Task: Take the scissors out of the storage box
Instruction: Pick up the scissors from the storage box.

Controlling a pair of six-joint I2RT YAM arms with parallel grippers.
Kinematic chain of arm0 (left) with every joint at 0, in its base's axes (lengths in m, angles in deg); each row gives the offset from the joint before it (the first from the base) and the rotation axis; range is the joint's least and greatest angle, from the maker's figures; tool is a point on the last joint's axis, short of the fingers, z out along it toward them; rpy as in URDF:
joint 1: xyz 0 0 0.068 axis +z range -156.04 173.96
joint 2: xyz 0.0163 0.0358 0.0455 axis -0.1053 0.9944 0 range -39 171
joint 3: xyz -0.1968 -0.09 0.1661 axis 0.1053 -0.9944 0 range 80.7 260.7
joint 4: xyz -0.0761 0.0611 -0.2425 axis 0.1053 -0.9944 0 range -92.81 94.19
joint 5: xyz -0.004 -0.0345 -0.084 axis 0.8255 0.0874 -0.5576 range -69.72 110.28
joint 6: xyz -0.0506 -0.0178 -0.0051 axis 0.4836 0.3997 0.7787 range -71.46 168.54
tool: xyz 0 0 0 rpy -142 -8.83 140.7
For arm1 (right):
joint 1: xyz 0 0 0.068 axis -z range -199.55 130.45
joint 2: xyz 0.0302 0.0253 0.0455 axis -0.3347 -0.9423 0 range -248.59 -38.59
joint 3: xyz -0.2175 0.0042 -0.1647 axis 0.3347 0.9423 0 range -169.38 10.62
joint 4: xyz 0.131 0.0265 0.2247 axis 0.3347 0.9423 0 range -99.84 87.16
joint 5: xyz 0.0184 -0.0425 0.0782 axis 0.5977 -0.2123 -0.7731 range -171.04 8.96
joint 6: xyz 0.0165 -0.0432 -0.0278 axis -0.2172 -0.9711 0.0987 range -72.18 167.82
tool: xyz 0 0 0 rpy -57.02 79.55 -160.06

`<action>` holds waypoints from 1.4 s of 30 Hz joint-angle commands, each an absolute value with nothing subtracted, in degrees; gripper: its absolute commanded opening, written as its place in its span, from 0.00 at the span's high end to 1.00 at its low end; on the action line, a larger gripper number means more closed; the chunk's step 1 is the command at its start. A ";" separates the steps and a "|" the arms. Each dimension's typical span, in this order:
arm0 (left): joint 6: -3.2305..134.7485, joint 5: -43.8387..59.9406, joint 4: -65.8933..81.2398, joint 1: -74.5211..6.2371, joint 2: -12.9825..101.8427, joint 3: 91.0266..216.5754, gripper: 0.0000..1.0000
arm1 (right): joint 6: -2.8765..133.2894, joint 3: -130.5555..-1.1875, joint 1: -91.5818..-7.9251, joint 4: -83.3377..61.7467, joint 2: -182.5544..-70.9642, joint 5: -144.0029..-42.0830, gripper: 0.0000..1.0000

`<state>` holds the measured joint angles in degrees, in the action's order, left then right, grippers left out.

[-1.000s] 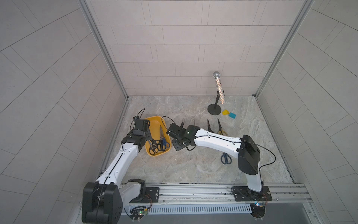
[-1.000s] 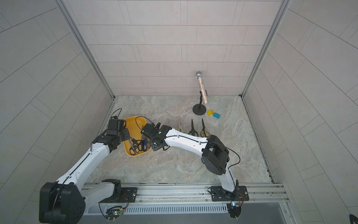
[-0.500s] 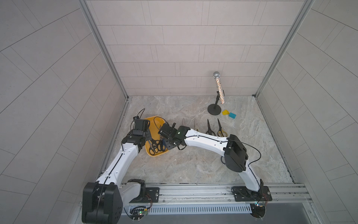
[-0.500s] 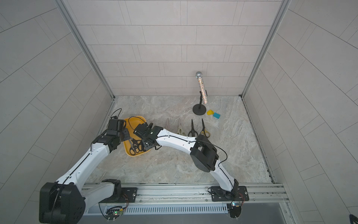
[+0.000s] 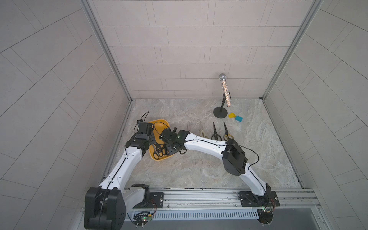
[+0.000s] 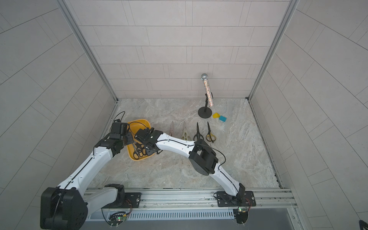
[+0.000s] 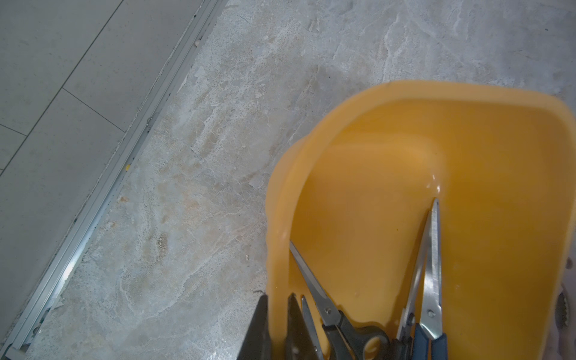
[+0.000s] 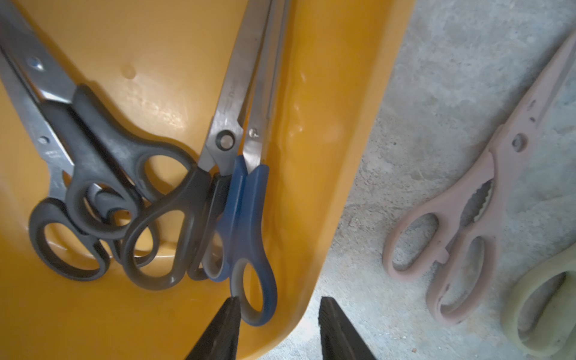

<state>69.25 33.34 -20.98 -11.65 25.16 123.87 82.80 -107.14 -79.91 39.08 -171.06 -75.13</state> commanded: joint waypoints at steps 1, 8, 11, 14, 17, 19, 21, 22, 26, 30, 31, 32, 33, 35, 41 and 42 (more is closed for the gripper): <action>69.24 33.99 -21.03 -11.74 24.28 125.70 1.00 | 82.24 -109.31 -80.28 43.47 -173.00 -72.40 0.55; 69.12 33.95 -21.02 -11.76 24.41 125.78 1.00 | 81.27 -110.57 -80.37 44.63 -174.65 -69.54 0.56; 69.17 33.98 -21.10 -11.72 24.49 125.74 1.00 | 80.54 -111.00 -80.37 44.91 -175.02 -67.95 0.57; 69.08 34.07 -21.21 -11.76 24.38 125.75 1.00 | 80.01 -112.46 -80.37 46.03 -175.82 -65.94 0.57; 69.05 34.17 -21.28 -11.76 24.37 125.72 1.00 | 79.77 -115.77 -80.37 49.31 -176.99 -63.52 0.59; 69.08 34.19 -21.21 -11.75 24.42 125.73 1.00 | 79.40 -117.70 -80.46 51.45 -176.93 -61.90 0.59; 69.10 34.24 -21.12 -11.73 24.42 125.73 1.00 | 78.88 -118.14 -80.72 52.20 -176.13 -60.38 0.60; 69.11 34.17 -21.12 -11.74 24.37 125.74 1.00 | 78.72 -118.06 -80.85 52.29 -175.68 -59.79 0.60; 69.08 34.17 -21.12 -11.67 24.37 125.77 1.00 | 78.23 -117.96 -80.99 51.73 -175.24 -60.16 0.63; 69.11 34.24 -21.25 -11.73 24.20 125.72 1.00 | 78.27 -117.96 -80.99 51.33 -175.86 -61.70 0.75; 69.06 34.25 -21.21 -11.74 24.19 125.78 1.00 | 78.32 -117.96 -80.99 51.39 -175.88 -61.99 0.78; 69.10 34.24 -21.21 -11.70 24.26 125.78 1.00 | 78.41 -117.98 -80.99 51.57 -175.88 -62.00 0.81; 69.06 34.25 -21.08 -11.82 24.28 125.76 1.00 | 78.50 -117.99 -80.99 51.91 -175.73 -61.99 0.84; 69.10 34.13 -20.93 -11.70 24.47 125.71 1.00 | 78.58 -117.96 -81.07 52.53 -175.13 -61.42 0.88; 69.10 34.25 -20.97 -11.76 24.55 125.81 1.00 | 78.50 -117.61 -81.07 53.00 -173.00 -60.87 0.97; 69.11 34.33 -21.03 -11.84 24.55 125.78 1.00 | 78.42 -117.53 -81.07 53.08 -172.58 -61.12 0.97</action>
<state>69.55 32.68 -20.93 -11.69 25.16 124.12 78.39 -117.65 -81.26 49.29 -176.00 -63.39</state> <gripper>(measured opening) 0.077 0.111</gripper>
